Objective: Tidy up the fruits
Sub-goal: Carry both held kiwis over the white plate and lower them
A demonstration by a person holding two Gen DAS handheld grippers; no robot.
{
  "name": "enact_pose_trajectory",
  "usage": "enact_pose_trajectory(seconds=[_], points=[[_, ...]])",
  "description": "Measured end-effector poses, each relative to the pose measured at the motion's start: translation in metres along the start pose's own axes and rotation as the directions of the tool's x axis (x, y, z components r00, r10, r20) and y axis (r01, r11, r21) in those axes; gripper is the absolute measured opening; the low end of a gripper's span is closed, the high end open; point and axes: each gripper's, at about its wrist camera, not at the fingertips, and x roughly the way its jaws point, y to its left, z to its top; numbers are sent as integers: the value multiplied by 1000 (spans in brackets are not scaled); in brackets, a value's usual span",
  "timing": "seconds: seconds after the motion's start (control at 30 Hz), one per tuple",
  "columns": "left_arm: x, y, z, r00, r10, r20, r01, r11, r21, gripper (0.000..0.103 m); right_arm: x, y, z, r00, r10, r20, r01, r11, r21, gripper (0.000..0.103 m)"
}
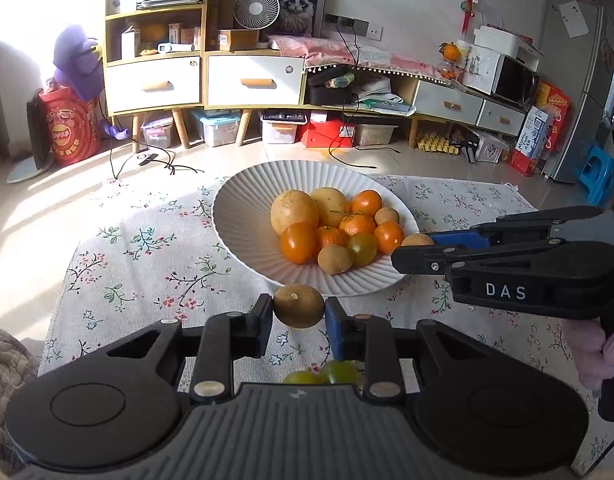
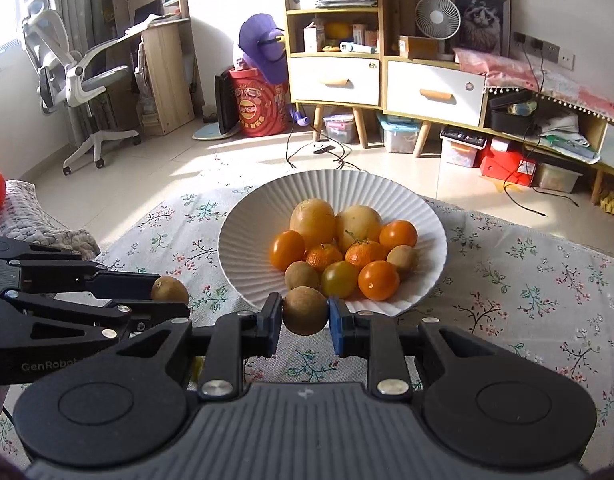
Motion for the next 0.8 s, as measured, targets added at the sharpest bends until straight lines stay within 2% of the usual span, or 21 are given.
enact_pose_trajectory(seconds=[0.1, 0.33, 0.5, 0.7, 0.8], points=[[3, 2, 16, 1000, 6, 30, -5, 999, -36, 14, 5, -12, 10, 1000, -9, 22, 9, 1000, 28, 22], [26, -2, 48, 999, 7, 47, -6, 1000, -7, 14, 17, -46, 24, 999, 15, 37, -20, 992, 124, 22], [53, 3, 70, 999, -24, 36, 25, 999, -41, 14, 24, -63, 34, 997, 47, 58, -57, 979, 198, 22], [86, 10, 84, 997, -73, -3, 73, 994, -77, 14, 42, -76, 40, 987, 127, 96, -148, 954, 263, 22], [99, 11, 87, 995, -98, -17, 97, 992, -81, 14, 51, -84, 40, 987, 133, 93, -154, 949, 274, 22]])
